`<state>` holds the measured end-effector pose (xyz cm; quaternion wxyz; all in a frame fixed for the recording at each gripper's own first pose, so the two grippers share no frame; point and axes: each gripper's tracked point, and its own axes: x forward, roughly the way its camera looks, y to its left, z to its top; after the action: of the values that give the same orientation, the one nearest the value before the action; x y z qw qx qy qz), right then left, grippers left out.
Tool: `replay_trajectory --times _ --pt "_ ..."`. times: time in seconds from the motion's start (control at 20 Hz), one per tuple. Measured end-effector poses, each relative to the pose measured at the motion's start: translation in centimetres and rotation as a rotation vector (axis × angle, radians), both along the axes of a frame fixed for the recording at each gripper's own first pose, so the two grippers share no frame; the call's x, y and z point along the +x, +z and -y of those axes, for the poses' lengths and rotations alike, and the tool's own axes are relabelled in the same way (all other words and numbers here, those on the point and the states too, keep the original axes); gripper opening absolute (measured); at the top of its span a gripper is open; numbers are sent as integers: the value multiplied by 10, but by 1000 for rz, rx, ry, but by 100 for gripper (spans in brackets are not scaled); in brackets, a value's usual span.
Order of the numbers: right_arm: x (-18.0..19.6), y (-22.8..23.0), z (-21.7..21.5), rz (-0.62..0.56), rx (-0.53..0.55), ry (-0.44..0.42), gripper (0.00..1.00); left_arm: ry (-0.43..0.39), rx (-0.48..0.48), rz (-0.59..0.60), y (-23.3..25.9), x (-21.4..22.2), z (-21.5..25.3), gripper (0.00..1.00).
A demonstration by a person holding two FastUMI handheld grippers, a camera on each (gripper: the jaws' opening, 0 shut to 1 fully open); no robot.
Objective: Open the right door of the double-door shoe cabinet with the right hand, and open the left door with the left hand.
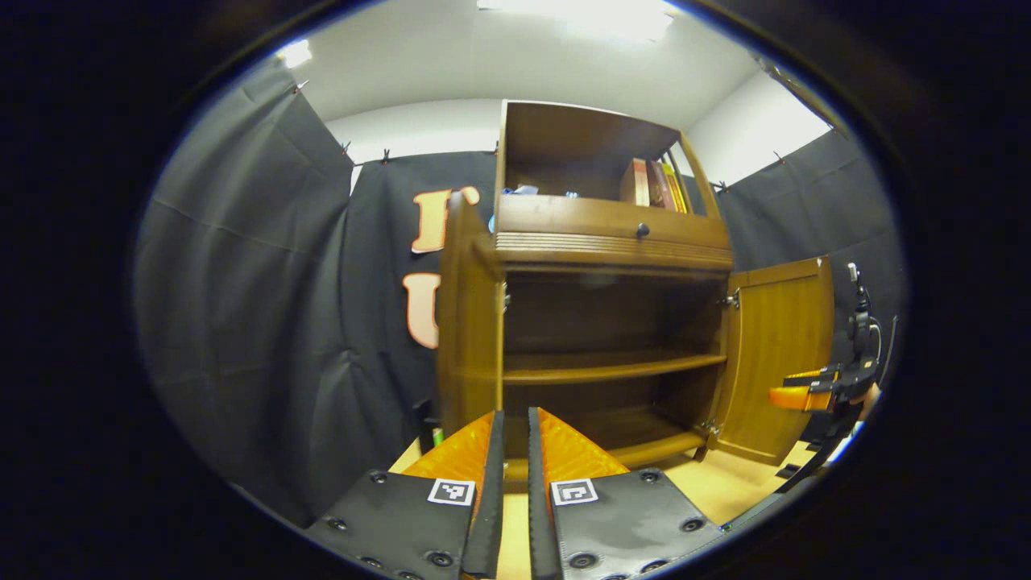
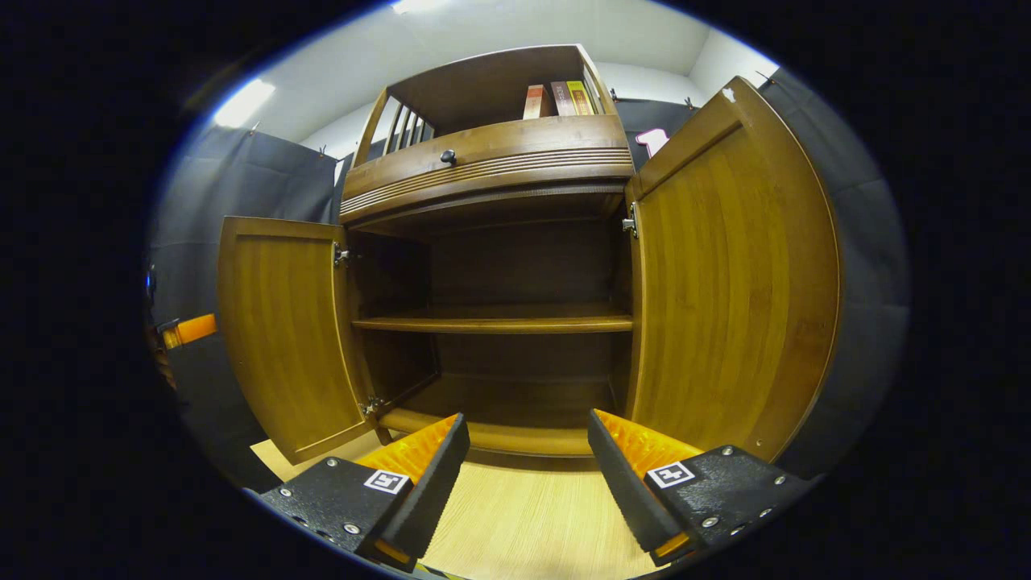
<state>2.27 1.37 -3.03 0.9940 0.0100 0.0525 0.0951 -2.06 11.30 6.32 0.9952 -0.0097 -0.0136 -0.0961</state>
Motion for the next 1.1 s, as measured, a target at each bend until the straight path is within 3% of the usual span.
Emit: replay_trajectory --times 0.1,0.2,0.3,0.4,0.5,0.7,0.8,1.1 --pt "-2 3 6 5 -6 -7 92 11 -34 -10 -1 10 23 18" --pt "-4 8 16 17 4 -18 92 29 -71 -37 -8 17 44 24" --pt "-8 13 24 25 13 -36 92 90 -98 -58 -22 26 54 17" --pt "-11 14 34 28 12 -53 92 165 -98 -91 -41 33 60 24" --pt "-15 15 41 26 7 -62 92 194 -85 -108 -53 37 69 17" --pt "-18 12 49 19 -5 -79 92 260 -1 -105 -67 38 68 30" --pt "-19 11 50 17 -1 -79 92 266 60 -82 -67 38 74 43" --pt "-18 10 46 17 -12 -67 92 198 87 -68 -73 38 102 78"
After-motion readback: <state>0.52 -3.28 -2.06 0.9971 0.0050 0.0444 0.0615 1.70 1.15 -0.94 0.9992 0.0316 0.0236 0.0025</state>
